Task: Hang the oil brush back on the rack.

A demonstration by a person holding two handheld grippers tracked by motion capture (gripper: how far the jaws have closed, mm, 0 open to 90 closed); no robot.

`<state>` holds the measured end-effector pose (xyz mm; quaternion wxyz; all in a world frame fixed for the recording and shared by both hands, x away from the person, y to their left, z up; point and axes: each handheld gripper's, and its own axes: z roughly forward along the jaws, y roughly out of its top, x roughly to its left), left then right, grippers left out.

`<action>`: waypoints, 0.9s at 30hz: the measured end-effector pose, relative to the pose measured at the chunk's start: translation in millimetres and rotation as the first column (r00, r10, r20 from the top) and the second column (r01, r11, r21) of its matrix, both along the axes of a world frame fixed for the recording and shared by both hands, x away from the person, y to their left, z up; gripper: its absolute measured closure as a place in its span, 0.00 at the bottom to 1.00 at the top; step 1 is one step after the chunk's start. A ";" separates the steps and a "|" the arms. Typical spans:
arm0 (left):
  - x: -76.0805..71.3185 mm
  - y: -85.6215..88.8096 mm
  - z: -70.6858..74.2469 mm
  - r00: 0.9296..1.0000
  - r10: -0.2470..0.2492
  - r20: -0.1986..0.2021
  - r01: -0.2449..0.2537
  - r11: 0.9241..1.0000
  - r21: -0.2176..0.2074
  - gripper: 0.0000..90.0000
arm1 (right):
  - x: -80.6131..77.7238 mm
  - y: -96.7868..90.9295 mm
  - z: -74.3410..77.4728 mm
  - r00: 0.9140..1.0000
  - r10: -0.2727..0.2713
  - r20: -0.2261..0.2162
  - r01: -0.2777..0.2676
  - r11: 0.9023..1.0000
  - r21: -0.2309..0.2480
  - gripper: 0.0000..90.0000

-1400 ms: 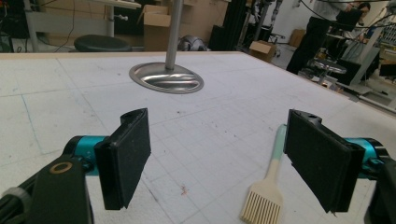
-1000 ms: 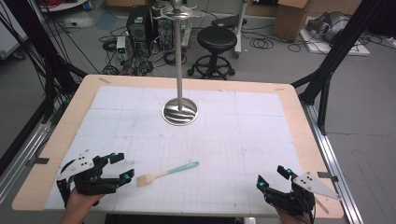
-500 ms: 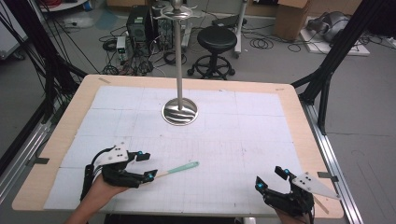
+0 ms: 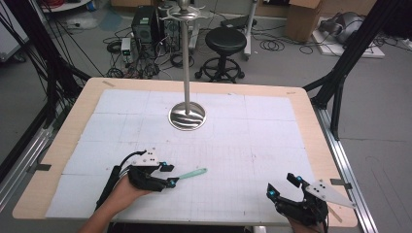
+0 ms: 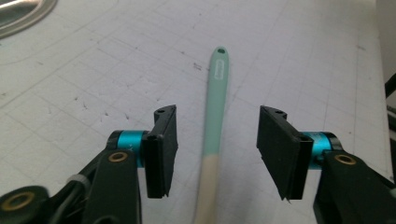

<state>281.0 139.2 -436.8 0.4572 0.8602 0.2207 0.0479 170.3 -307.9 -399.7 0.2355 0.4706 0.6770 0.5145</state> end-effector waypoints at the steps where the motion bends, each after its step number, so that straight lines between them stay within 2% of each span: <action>1: 0.6 -0.6 -1.0 1.000 -0.010 0.000 0.010 1.000 0.017 0.59 | 0.1 0.3 0.1 1.000 0.001 0.000 -0.001 1.000 0.001 0.20; 5: 2.5 -2.2 -5.6 1.000 -0.022 -0.006 0.023 0.998 0.065 0.65 | 0.1 0.3 -0.4 1.000 -0.002 -0.006 0.002 1.000 0.002 0.20; 8: 2.8 -3.6 -7.4 1.000 -0.031 -0.005 0.031 0.996 0.083 0.69 | -0.2 -0.1 0.0 1.000 -0.002 -0.001 0.002 1.000 0.001 0.20; 15: 1.0 -7.8 -5.6 0.998 -0.064 0.028 0.060 0.990 0.130 0.77 | 0.7 0.4 -0.8 1.000 -0.002 -0.005 0.002 1.000 -0.003 0.20; 19: 2.9 -11.2 -4.3 0.997 -0.077 0.019 0.074 0.987 0.145 0.84 | 0.1 0.8 -0.3 1.000 -0.006 -0.010 0.006 1.000 0.004 0.20; 27: 7.1 -9.7 -4.7 0.998 -0.064 -0.017 0.066 0.989 0.130 0.90 | 0.7 0.1 -0.6 1.000 -0.002 -0.007 0.002 1.000 0.001 0.20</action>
